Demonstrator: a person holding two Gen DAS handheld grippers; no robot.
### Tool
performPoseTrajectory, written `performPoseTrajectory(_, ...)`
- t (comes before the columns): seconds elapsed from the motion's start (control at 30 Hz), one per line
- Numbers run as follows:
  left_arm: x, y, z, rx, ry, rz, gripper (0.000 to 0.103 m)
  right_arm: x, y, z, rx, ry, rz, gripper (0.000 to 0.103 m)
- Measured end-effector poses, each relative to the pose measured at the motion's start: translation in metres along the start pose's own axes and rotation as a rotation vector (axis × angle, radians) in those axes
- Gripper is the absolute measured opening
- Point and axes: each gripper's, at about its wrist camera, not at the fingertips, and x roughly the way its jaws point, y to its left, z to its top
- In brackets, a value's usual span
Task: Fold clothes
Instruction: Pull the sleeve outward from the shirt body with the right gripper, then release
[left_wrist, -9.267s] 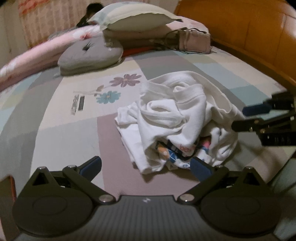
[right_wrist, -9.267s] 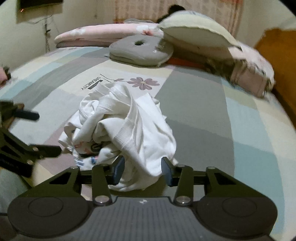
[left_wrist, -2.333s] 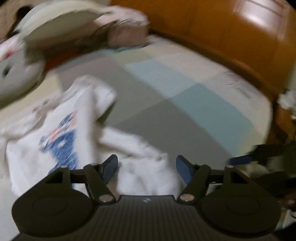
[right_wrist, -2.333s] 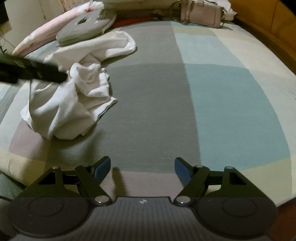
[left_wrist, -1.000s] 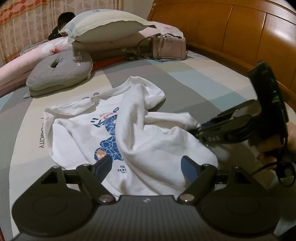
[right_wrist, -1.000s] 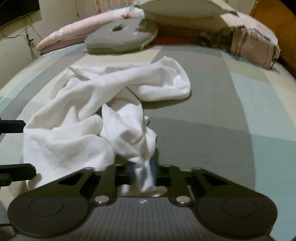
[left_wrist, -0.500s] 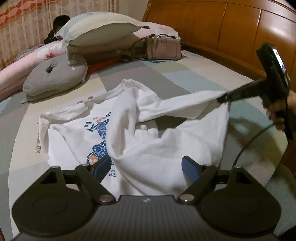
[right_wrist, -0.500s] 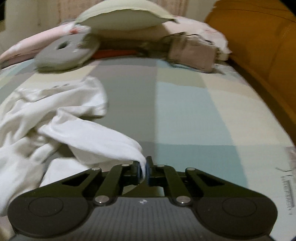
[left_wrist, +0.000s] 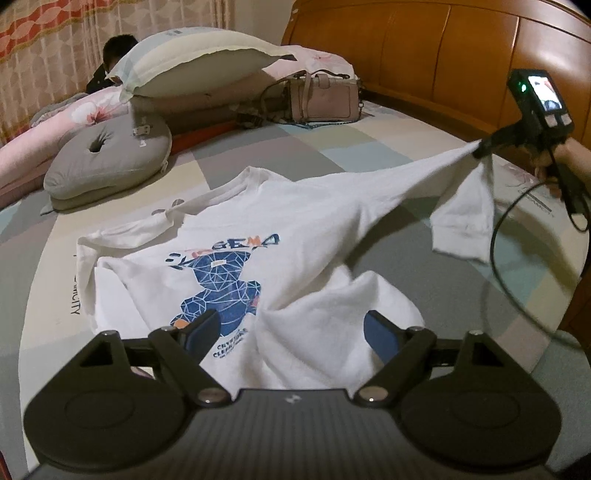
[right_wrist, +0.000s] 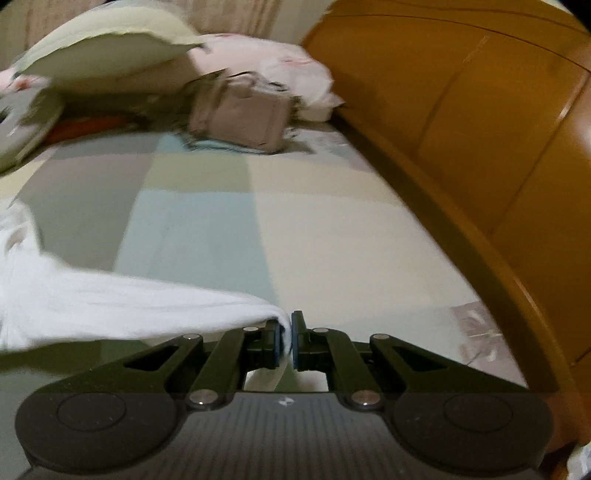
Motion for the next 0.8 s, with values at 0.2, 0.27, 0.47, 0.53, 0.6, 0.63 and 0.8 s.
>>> performPoseTrajectory(0.2, 0.001, -0.003, -0.003, 0.005, 0.005, -0.014, 0.085, -0.017, -0.004, 0.004, 0.019, -0.05, -0.001, 0.008)
performPoseTrajectory(0.27, 0.001, -0.003, -0.003, 0.008, 0.006, -0.015, 0.085, -0.021, 0.01, -0.001, 0.003, -0.042, 0.059, 0.008)
performPoseTrajectory(0.47, -0.003, -0.005, -0.004, 0.013, 0.001, -0.017, 0.085, -0.035, 0.062, -0.029, -0.041, 0.036, 0.333, 0.008)
performPoseTrajectory(0.53, -0.005, -0.006, -0.004, 0.011, 0.001, -0.013, 0.085, -0.037, 0.084, -0.042, -0.054, 0.09, 0.435, 0.011)
performPoseTrajectory(0.6, -0.005, -0.006, -0.005, 0.007, 0.002, -0.015, 0.085, -0.038, 0.105, -0.057, -0.074, 0.148, 0.517, 0.016)
performPoseTrajectory(0.63, -0.005, -0.006, -0.005, 0.005, 0.004, -0.015, 0.085, -0.04, 0.115, -0.066, -0.091, 0.175, 0.539, 0.025)
performPoseTrajectory(0.8, -0.007, -0.008, -0.008, 0.01, 0.011, -0.021, 0.085, -0.054, 0.111, -0.096, -0.073, 0.218, 0.556, 0.045)
